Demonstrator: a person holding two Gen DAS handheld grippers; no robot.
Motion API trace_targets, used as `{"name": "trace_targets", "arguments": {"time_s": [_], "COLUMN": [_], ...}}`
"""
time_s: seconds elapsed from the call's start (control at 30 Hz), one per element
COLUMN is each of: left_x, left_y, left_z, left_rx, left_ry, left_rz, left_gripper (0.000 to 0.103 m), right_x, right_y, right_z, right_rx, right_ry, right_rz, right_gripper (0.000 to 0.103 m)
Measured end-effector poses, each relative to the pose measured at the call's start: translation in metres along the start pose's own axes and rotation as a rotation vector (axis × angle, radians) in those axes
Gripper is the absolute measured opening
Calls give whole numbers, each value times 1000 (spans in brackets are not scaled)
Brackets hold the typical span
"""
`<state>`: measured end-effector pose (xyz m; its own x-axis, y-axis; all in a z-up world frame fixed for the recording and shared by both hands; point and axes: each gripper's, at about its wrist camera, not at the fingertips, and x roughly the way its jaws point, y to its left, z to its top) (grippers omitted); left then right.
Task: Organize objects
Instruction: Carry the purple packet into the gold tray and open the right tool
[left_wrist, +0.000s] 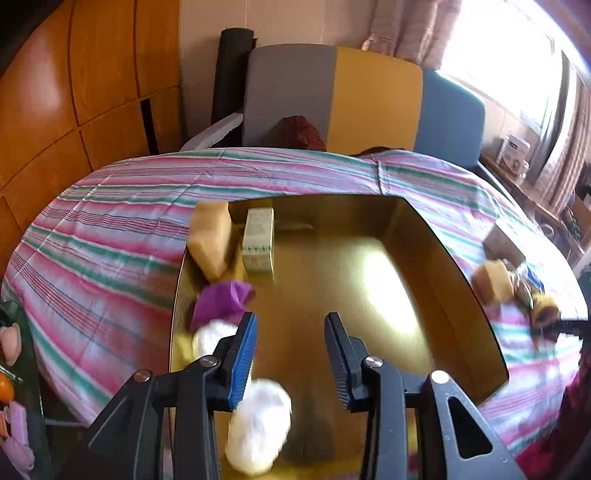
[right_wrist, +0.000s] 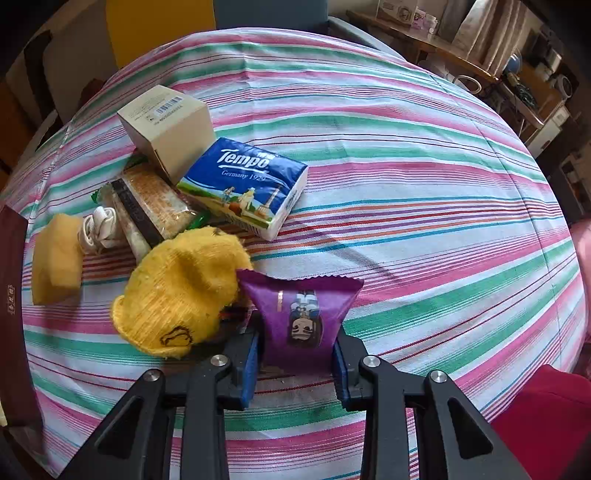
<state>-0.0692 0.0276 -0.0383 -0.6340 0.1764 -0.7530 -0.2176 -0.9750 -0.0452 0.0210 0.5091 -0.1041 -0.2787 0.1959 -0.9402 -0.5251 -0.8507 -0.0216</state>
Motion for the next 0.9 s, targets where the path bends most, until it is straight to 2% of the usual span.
{"name": "trace_targets", "arguments": {"time_s": [0.27, 0.67, 0.9], "left_x": [-16, -18, -21], "left_y": [-2, 5, 9], "left_z": [-26, -40, -38], "left_rx": [38, 16, 13], "left_ry": [-11, 11, 8], "left_rz": [22, 19, 21], "left_gripper": [37, 37, 37], "right_x": [-10, -37, -55], "right_y": [-5, -11, 2], "right_z": [3, 8, 10], "right_rx": [53, 97, 50], "right_ry": [-55, -219, -298], "right_rz": [-5, 70, 145], "right_gripper": [32, 32, 32]}}
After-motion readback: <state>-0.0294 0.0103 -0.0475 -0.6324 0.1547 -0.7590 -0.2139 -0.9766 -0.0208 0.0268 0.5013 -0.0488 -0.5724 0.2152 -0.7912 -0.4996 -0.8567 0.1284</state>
